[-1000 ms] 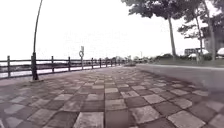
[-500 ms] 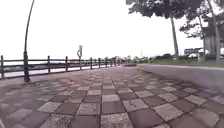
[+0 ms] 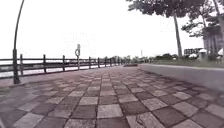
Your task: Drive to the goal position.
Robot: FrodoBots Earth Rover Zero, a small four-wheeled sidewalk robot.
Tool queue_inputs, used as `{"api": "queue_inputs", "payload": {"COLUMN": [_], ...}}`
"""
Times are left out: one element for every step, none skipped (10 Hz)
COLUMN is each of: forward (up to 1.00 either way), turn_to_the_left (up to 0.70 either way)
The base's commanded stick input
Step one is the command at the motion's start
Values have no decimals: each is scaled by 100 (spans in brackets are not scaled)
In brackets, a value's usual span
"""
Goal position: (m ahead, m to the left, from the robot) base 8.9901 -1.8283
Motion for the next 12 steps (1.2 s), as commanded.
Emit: {"api": "queue_inputs", "payload": {"forward": [100,100,100,100,100,100,100,100,100,100,100,100], "turn_to_the_left": [0,0,0,0,0,0,0,0,0,0,0,0]}}
